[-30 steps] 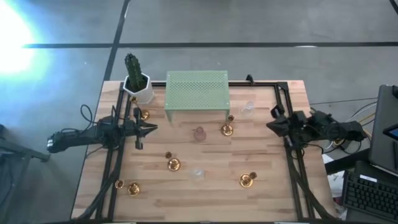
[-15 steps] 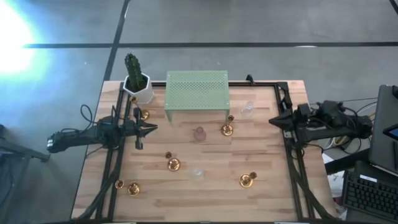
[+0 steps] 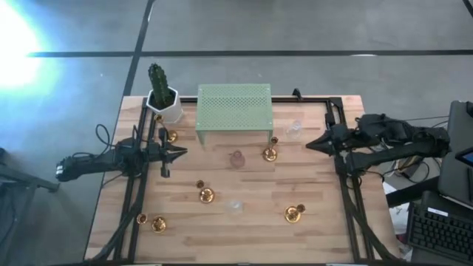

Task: Pick & Place candle stick holders
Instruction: Put the gold candle holder on the shelf

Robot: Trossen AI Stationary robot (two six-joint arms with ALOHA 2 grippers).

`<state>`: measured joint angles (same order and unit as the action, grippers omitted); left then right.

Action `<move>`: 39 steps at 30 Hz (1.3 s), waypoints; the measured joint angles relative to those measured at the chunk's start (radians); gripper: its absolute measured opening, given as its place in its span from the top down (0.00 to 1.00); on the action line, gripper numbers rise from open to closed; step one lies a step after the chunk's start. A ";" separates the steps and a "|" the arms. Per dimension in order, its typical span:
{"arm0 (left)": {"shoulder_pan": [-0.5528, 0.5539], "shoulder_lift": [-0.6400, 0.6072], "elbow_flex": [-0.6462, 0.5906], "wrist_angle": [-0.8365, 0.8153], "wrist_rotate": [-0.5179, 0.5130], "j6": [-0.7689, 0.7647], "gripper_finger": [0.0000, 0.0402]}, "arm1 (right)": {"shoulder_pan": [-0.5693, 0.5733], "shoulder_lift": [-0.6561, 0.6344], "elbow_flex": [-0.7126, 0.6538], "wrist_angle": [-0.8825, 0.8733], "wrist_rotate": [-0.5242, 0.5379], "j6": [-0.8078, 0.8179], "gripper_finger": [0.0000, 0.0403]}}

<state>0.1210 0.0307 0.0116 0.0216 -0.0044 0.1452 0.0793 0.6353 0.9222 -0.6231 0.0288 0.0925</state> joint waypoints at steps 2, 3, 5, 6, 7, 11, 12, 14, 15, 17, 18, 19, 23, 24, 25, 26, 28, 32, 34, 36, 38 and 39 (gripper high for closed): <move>0.000 0.000 0.000 0.000 0.000 0.000 0.91 | 0.000 0.037 0.040 -0.072 0.000 -0.016 0.98; 0.000 0.000 0.000 0.000 0.000 0.000 0.91 | 0.000 0.055 0.059 -0.108 0.000 -0.018 0.98; 0.000 0.000 0.000 0.000 0.000 0.000 0.91 | 0.000 0.086 0.085 -0.175 0.000 -0.014 0.98; 0.000 0.000 0.000 0.000 0.000 0.000 0.91 | 0.000 0.098 0.095 -0.201 0.000 -0.007 0.98; 0.000 0.000 0.000 0.000 0.000 0.000 0.91 | 0.000 0.110 0.103 -0.221 0.001 0.006 0.98; 0.000 0.000 0.000 0.000 0.000 0.000 0.91 | 0.001 0.142 0.130 -0.298 0.045 0.065 0.98; 0.000 0.000 0.000 0.000 0.000 0.000 0.91 | 0.001 0.150 0.135 -0.321 0.061 0.078 0.98; 0.000 0.000 0.000 0.000 0.000 0.000 0.91 | 0.001 0.160 0.137 -0.351 0.099 0.107 0.98; 0.000 0.000 0.000 0.000 0.000 0.000 0.91 | 0.001 0.163 0.136 -0.351 0.123 0.124 0.98; 0.000 0.000 0.000 0.000 0.000 0.000 0.91 | 0.001 0.160 0.125 -0.346 0.178 0.162 0.98; 0.000 0.000 0.000 0.000 0.000 0.000 0.91 | 0.001 0.158 0.119 -0.346 0.209 0.182 0.98; 0.000 0.000 0.000 0.000 0.000 0.000 0.91 | 0.001 0.159 0.112 -0.345 0.241 0.202 0.98; 0.000 0.000 0.000 0.000 0.000 0.000 0.91 | 0.001 0.161 0.077 -0.339 0.293 0.248 0.98; 0.000 0.000 0.000 0.000 0.000 0.000 0.91 | 0.001 0.160 0.067 -0.333 0.296 0.249 0.98; 0.000 0.000 0.000 0.000 0.000 0.000 0.91 | 0.001 0.160 0.058 -0.326 0.308 0.249 0.98; 0.000 0.000 0.000 0.000 0.000 0.000 0.91 | 0.001 0.162 0.049 -0.318 0.318 0.249 0.98; 0.000 0.000 0.000 0.000 0.000 0.000 0.91 | 0.001 0.166 0.028 -0.310 0.336 0.249 0.98; 0.000 0.000 0.000 0.000 0.000 0.000 0.91 | 0.001 0.181 -0.002 -0.299 0.341 0.248 0.98; 0.000 0.000 0.000 0.000 0.000 0.000 0.91 | 0.001 0.190 -0.012 -0.299 0.341 0.247 0.98; 0.000 0.000 0.000 0.000 0.000 0.000 0.91 | 0.001 0.196 -0.022 -0.298 0.341 0.254 0.98; 0.000 0.000 0.000 0.000 0.000 0.000 0.91 | 0.001 0.195 -0.039 -0.298 0.341 0.276 0.98; 0.000 0.000 0.000 0.000 0.000 0.000 0.91 | 0.001 0.195 -0.049 -0.294 0.341 0.289 0.98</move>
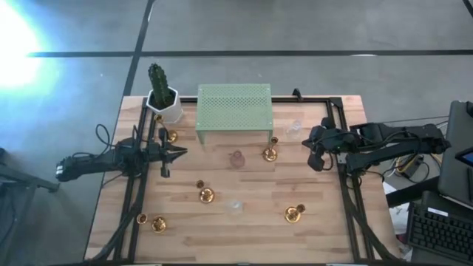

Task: Pick & Place candle stick holders
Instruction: Put the gold candle holder on the shelf

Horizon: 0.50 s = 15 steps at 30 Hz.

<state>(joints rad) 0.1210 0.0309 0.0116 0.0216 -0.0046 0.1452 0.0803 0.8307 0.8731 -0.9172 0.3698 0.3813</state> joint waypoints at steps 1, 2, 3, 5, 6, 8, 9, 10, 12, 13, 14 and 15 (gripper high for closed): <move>0.000 0.000 0.000 0.000 0.000 0.000 0.91 | 0.000 -0.002 -0.013 0.002 0.000 0.008 0.98; 0.000 0.000 0.000 0.000 0.000 0.000 0.91 | 0.000 -0.004 -0.026 0.002 -0.001 0.011 0.98; 0.000 0.000 0.000 0.000 0.000 0.000 0.91 | 0.000 -0.006 -0.039 0.002 0.000 0.012 0.98; 0.000 0.000 0.000 0.000 0.000 0.000 0.91 | 0.000 -0.013 -0.066 0.020 0.000 0.013 0.98; 0.000 0.000 0.000 0.000 0.000 0.000 0.91 | 0.000 -0.016 -0.081 0.033 0.000 0.013 0.98; 0.000 0.000 0.000 0.000 0.000 0.000 0.91 | 0.000 -0.019 -0.109 0.071 -0.001 0.013 0.98; 0.000 0.000 0.000 0.000 0.000 0.000 0.91 | 0.000 -0.019 -0.120 0.092 -0.001 0.013 0.98; 0.000 0.000 0.000 0.000 0.000 0.000 0.91 | 0.000 -0.018 -0.129 0.109 -0.001 0.013 0.98; 0.000 0.000 0.000 0.000 0.000 0.000 0.91 | 0.000 -0.016 -0.143 0.149 -0.001 0.019 0.98; 0.000 0.000 0.000 0.000 0.000 0.000 0.91 | 0.000 -0.014 -0.150 0.171 -0.001 0.030 0.98; 0.000 0.000 0.000 0.000 0.000 0.000 0.91 | 0.000 -0.012 -0.157 0.191 -0.001 0.042 0.98; 0.000 0.000 0.000 0.000 0.000 0.000 0.91 | 0.000 -0.011 -0.164 0.209 -0.002 0.053 0.98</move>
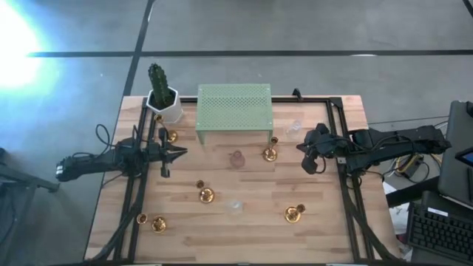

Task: Pick & Place candle stick holders
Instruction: Put the gold candle holder on the shelf

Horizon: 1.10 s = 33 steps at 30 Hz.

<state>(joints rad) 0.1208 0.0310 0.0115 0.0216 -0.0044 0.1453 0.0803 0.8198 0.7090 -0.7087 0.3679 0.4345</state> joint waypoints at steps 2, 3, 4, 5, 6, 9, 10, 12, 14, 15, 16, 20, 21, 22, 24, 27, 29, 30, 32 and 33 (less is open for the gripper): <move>0.000 0.000 0.000 0.000 0.000 0.000 0.91 | 0.000 0.000 -0.011 0.032 -0.004 0.008 0.98; 0.000 0.000 0.000 0.000 0.000 0.000 0.91 | 0.000 0.001 -0.016 0.046 -0.015 0.007 0.98; 0.000 0.000 0.000 0.000 0.000 0.000 0.91 | 0.000 0.001 -0.022 0.065 -0.035 0.005 0.98; 0.000 0.000 0.000 0.000 0.000 0.000 0.91 | 0.000 0.001 -0.027 0.087 -0.055 0.002 0.98; 0.000 0.000 0.000 0.000 0.000 0.000 0.91 | 0.000 0.001 -0.034 0.116 -0.079 -0.008 0.98; 0.000 0.000 0.000 0.000 0.000 0.000 0.91 | 0.000 0.001 -0.048 0.228 -0.155 -0.049 0.98; 0.000 0.000 0.000 0.000 0.000 0.000 0.91 | 0.000 0.001 -0.050 0.253 -0.170 -0.058 0.98; 0.000 0.000 0.000 0.000 0.000 0.000 0.91 | 0.000 0.001 -0.050 0.277 -0.186 -0.079 0.98; 0.000 0.000 0.000 0.000 0.000 0.000 0.91 | 0.000 0.001 -0.047 0.270 -0.186 -0.083 0.98; 0.000 0.000 0.000 0.000 0.000 0.000 0.91 | 0.000 0.001 -0.044 0.270 -0.189 -0.084 0.98; 0.000 0.000 0.000 0.000 0.000 0.000 0.91 | 0.000 0.001 -0.041 0.271 -0.193 -0.085 0.98; 0.000 0.000 0.000 0.000 0.000 0.000 0.91 | 0.000 0.001 -0.029 0.279 -0.225 -0.102 0.98; 0.000 0.000 0.000 0.000 0.000 0.000 0.91 | 0.000 0.001 -0.027 0.290 -0.240 -0.107 0.98; 0.000 0.000 0.000 0.000 0.000 0.000 0.91 | 0.001 0.001 -0.027 0.306 -0.254 -0.111 0.98; 0.000 0.000 0.000 0.000 0.000 0.000 0.91 | 0.003 0.001 -0.027 0.331 -0.266 -0.120 0.98; 0.000 0.000 0.000 0.000 0.000 0.000 0.91 | 0.002 0.001 -0.027 0.336 -0.264 -0.121 0.98; 0.000 0.000 0.000 0.000 0.000 0.000 0.91 | 0.002 0.001 -0.027 0.313 -0.249 -0.114 0.98; 0.000 0.000 0.000 0.000 0.000 0.000 0.91 | 0.002 0.001 -0.027 0.299 -0.233 -0.105 0.98; 0.000 0.000 0.000 0.000 0.000 0.000 0.91 | 0.002 0.001 -0.035 0.286 -0.213 -0.097 0.98; 0.000 0.000 0.000 0.000 0.000 0.000 0.91 | 0.002 0.001 -0.040 0.286 -0.211 -0.097 0.98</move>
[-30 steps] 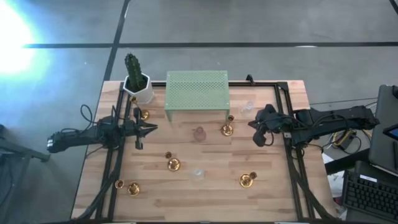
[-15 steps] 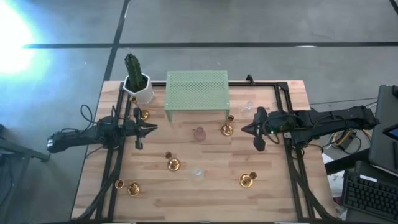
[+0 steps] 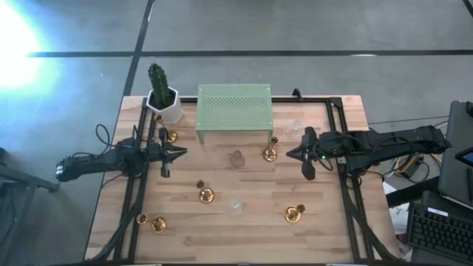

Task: Pick & Place candle stick holders
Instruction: Put the gold candle holder on the shelf

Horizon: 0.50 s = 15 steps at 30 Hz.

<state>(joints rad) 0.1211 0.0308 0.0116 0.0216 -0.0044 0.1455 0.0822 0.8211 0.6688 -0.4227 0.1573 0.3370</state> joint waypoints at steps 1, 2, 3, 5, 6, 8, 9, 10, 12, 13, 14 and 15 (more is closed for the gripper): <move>0.000 0.000 0.000 0.000 0.000 0.000 0.91 | 0.000 0.000 -0.004 0.000 0.000 0.000 0.98; 0.000 0.000 0.000 0.000 0.000 0.000 0.91 | 0.000 0.000 -0.007 0.005 0.001 0.001 0.98; 0.000 0.000 0.000 0.000 0.000 0.000 0.91 | 0.000 0.000 -0.011 0.017 0.000 0.001 0.98; 0.000 0.000 0.000 0.000 0.000 0.000 0.91 | 0.000 0.000 -0.020 0.048 0.000 0.001 0.98; 0.000 0.000 0.000 0.000 0.000 0.000 0.91 | 0.000 0.000 -0.023 0.063 0.000 0.002 0.98; 0.000 0.000 0.000 0.000 0.000 0.000 0.91 | 0.000 0.000 -0.024 0.105 -0.004 0.001 0.98; 0.000 0.000 0.000 0.000 0.000 0.000 0.91 | 0.000 0.003 -0.025 0.134 -0.020 -0.001 0.98; 0.000 0.000 0.000 0.000 0.000 0.000 0.91 | 0.000 0.008 -0.024 0.163 -0.043 -0.008 0.98; 0.000 0.000 0.000 0.000 0.000 0.000 0.91 | 0.000 0.021 -0.025 0.225 -0.094 -0.024 0.98; 0.000 0.000 0.000 0.000 0.000 0.000 0.91 | 0.001 0.031 -0.025 0.262 -0.117 -0.030 0.98; 0.000 0.000 0.000 0.000 0.000 0.000 0.91 | 0.002 0.042 -0.025 0.302 -0.137 -0.034 0.98; 0.000 0.000 0.000 0.000 0.000 0.000 0.91 | 0.005 0.054 -0.022 0.329 -0.153 -0.044 0.98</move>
<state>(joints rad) 0.1207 0.0310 0.0116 0.0216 -0.0044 0.1452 0.0873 0.8753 0.6467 -0.0934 0.0048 0.2927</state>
